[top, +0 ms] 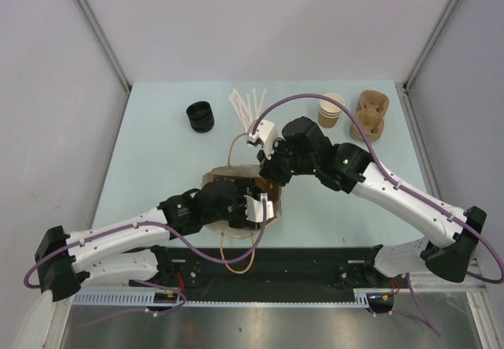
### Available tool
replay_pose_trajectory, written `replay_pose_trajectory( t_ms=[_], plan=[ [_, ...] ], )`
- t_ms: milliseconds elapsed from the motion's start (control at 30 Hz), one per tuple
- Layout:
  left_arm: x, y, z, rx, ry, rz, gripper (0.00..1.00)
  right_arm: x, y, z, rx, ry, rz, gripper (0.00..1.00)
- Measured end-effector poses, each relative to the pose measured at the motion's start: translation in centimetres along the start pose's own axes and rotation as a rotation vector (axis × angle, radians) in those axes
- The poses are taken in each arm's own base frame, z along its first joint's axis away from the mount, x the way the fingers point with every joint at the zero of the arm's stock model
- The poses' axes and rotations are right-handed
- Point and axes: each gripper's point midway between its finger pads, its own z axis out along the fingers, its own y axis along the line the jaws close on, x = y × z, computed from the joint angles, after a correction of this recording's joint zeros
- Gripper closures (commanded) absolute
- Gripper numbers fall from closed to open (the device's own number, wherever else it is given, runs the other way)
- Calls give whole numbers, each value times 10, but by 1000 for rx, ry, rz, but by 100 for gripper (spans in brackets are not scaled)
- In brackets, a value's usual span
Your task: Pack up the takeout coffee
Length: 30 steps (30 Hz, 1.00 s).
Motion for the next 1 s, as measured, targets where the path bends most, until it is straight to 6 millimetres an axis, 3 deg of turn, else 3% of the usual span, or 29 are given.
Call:
replay_pose_trajectory(
  t_ms=[633,1000],
  plan=[
    [-8,-3,8,4,-60,-18,85,0,8,2,-25,0,-21,100],
    [4,-5,13,19,-42,-66,86,3,9,3,23,-13,-94,100]
  ],
)
